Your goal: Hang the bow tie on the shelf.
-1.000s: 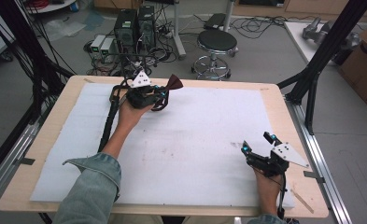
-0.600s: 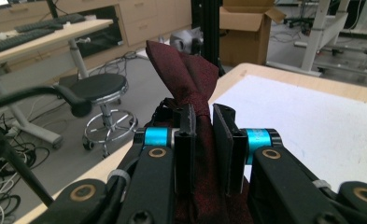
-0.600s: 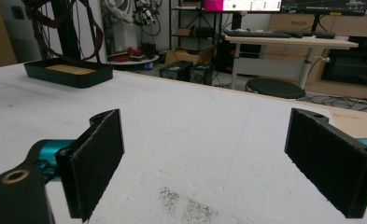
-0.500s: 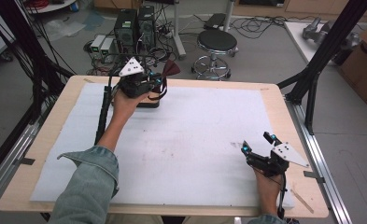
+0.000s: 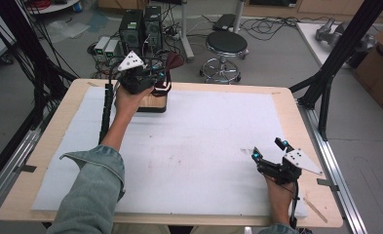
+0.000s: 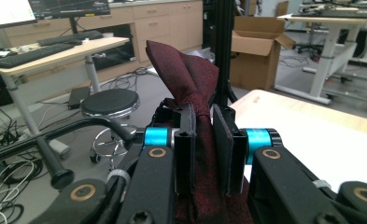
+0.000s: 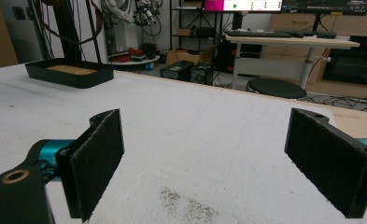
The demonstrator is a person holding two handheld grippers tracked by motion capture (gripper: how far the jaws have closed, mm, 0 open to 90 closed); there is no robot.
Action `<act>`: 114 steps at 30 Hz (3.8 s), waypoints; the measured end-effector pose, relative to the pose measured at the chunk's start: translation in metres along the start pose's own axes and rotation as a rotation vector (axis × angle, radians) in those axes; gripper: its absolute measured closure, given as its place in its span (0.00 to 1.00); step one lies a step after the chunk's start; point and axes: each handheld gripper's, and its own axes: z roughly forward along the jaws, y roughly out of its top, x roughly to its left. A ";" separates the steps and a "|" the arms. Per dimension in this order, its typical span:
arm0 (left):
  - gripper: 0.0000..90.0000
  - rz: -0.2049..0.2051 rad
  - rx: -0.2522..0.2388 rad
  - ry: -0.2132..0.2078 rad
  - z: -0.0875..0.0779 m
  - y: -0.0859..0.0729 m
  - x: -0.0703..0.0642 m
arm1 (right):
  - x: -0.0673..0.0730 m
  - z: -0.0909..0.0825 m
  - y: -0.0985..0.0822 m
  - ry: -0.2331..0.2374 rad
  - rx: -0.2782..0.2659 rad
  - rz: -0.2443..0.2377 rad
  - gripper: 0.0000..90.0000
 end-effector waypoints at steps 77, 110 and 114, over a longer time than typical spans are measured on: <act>0.85 -0.052 0.023 0.159 0.009 -0.019 0.024 | -0.001 0.002 -0.001 0.023 0.009 0.012 0.12; 0.75 -0.051 0.114 0.212 0.020 -0.031 0.024 | -0.001 0.002 -0.001 0.022 0.010 0.016 0.12; 0.73 -0.059 0.131 0.211 0.021 -0.033 0.025 | -0.001 0.002 -0.001 0.023 0.010 0.014 0.12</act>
